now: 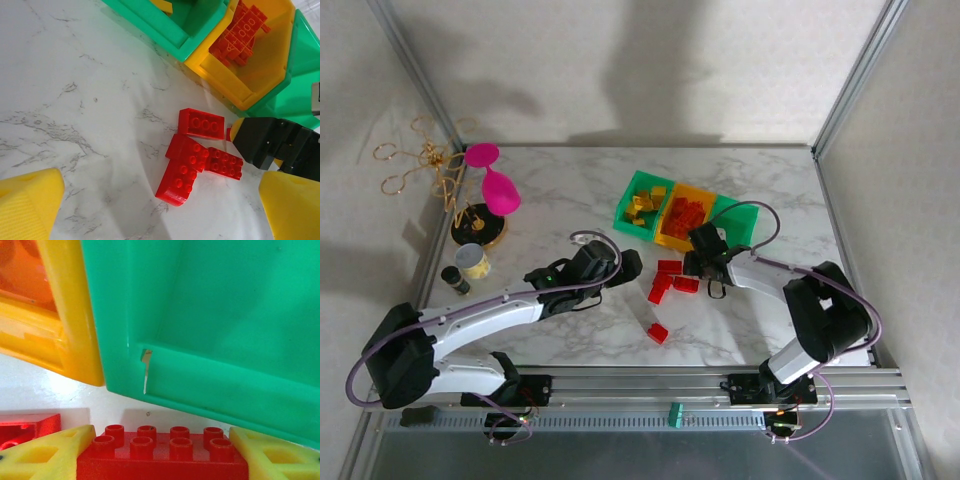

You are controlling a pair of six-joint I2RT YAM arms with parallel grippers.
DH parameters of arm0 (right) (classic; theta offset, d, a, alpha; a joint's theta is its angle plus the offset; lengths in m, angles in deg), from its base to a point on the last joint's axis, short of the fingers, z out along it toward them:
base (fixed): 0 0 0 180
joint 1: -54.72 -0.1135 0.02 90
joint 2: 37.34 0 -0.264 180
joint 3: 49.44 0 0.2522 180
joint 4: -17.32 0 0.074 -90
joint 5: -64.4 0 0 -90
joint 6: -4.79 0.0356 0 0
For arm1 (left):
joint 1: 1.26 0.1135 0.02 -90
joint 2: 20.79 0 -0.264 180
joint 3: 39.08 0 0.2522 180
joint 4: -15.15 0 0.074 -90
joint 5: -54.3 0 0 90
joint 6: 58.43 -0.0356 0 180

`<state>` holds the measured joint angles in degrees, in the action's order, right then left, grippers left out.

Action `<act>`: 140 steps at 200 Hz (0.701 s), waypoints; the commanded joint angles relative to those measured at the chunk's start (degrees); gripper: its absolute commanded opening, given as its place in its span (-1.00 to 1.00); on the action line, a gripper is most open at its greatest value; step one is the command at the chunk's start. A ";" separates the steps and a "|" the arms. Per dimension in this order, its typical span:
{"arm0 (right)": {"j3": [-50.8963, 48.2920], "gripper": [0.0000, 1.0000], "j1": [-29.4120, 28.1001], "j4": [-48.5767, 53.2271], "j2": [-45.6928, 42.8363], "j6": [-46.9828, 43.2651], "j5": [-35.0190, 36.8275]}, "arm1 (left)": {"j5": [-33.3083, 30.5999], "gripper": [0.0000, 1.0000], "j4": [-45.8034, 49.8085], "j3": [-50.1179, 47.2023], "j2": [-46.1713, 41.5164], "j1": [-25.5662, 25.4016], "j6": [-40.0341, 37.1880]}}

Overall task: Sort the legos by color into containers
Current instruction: Pick up the lego from the center of the table, then place the lego in the container.

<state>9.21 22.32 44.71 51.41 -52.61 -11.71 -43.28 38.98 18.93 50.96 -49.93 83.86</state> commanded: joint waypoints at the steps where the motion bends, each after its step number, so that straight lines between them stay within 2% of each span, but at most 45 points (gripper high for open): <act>1: -0.31 0.09 0.07 2.27 -4.89 0.00 0.13 | -2.10 0.99 1.81 0.75 -2.32 -0.33 -0.61; 35: 0.64 0.07 0.57 5.36 -11.67 -1.37 -2.98 | -2.64 0.99 1.92 1.37 -2.08 -0.30 -1.62; 72: 4.09 0.06 4.65 7.37 -14.96 -3.71 -2.15 | -1.89 0.99 0.97 4.16 0.93 -0.31 -3.03; 104: 7.64 0.06 10.13 6.69 -11.61 -6.57 -2.22 | -1.04 0.99 -0.38 6.49 3.76 -0.36 -3.68; 140: 11.93 0.07 13.47 3.74 -5.11 -8.97 1.57 | -1.12 0.99 -0.81 9.28 6.53 -0.28 -4.71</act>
<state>18.04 33.97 49.89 42.64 -58.82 -13.04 -44.06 39.02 25.03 55.90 -49.93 80.91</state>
